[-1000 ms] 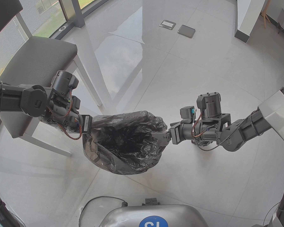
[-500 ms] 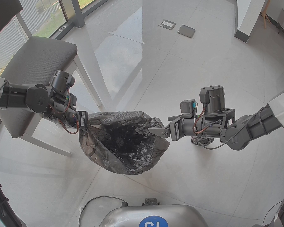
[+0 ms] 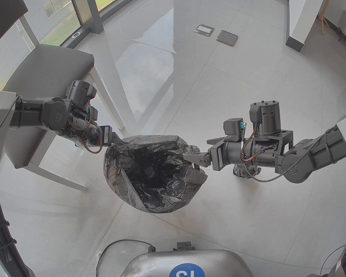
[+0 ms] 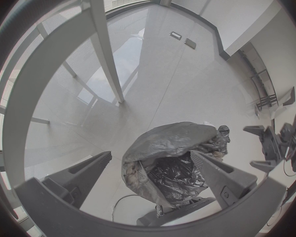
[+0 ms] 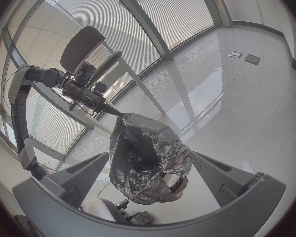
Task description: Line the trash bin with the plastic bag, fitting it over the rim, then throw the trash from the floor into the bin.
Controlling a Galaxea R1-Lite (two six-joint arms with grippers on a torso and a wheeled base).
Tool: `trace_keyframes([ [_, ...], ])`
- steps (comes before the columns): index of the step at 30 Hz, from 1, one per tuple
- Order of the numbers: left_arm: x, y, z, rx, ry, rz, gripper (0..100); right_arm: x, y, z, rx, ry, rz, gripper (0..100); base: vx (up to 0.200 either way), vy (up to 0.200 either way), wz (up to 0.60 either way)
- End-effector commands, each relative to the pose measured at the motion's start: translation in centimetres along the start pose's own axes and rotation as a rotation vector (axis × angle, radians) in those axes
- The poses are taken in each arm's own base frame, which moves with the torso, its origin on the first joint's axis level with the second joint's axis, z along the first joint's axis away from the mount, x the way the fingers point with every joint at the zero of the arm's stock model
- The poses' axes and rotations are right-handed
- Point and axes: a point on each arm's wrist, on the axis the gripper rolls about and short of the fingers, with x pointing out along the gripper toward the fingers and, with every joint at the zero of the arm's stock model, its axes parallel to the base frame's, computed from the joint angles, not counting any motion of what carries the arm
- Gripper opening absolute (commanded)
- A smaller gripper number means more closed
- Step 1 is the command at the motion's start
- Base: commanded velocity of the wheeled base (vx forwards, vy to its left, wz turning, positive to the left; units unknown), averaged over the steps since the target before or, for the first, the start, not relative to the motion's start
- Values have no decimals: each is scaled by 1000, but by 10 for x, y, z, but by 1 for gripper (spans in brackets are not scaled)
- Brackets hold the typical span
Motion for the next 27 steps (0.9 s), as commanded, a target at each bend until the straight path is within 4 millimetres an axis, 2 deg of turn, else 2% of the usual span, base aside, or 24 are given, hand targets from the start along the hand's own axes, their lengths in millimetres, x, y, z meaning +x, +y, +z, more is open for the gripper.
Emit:
trace_keyframes([
  [1,3,0,0,-2,4,2,100,-4,1,3,-7,-10,-1,100,0,0,0],
  [7,-12,-2,4,-1,-28,4,100,-5,-1,3,-29,-9,-4,100,0,0,0],
  [14,-56,-31,-2,16,-85,-65,100,1,-9,0,-120,-1,-15,100,0,0,0],
  [18,-78,-42,-8,38,-107,-99,100,21,-14,8,-155,-32,-6,100,0,0,0],
  [20,-81,-43,-10,42,-109,-104,100,27,-13,13,-155,-46,1,100,0,0,0],
  [21,-88,-45,-13,47,-115,-111,100,41,-6,18,-151,-67,24,100,0,0,0],
  [23,-91,-44,-14,47,-118,-112,100,53,-1,19,-150,-73,43,100,0,0,0],
  [27,-102,-43,-15,46,-138,-116,100,62,-3,12,-182,-48,45,100,0,0,0],
])
